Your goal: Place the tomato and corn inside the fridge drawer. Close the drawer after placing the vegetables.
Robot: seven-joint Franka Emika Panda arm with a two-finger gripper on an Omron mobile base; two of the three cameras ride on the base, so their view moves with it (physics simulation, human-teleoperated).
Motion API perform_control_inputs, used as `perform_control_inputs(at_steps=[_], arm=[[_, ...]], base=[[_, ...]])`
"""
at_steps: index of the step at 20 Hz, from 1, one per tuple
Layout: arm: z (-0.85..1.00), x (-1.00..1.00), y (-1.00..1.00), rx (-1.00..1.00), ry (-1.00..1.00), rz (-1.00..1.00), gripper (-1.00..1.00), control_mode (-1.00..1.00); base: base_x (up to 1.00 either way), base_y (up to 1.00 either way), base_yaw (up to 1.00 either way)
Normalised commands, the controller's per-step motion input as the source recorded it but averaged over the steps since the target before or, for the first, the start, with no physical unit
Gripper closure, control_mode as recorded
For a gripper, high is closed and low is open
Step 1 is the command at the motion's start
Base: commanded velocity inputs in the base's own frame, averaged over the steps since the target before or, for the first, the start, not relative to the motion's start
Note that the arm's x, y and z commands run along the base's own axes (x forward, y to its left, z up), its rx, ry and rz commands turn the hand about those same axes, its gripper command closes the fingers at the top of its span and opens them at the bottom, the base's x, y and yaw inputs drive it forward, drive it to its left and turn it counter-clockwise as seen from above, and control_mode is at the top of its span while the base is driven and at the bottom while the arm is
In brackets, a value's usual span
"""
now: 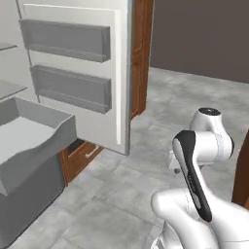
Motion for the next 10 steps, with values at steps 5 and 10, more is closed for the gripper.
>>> perform_control_inputs(at_steps=[5, 10], arm=[[0.0, 0.0, 0.0, 0.0, 0.0, 0.0, -1.0, 1.0], [0.0, 0.0, 0.0, 0.0, 0.0, 0.0, -1.0, 1.0]], base=[[0.52, 0.0, -0.7], [0.83, 0.15, -0.58]])
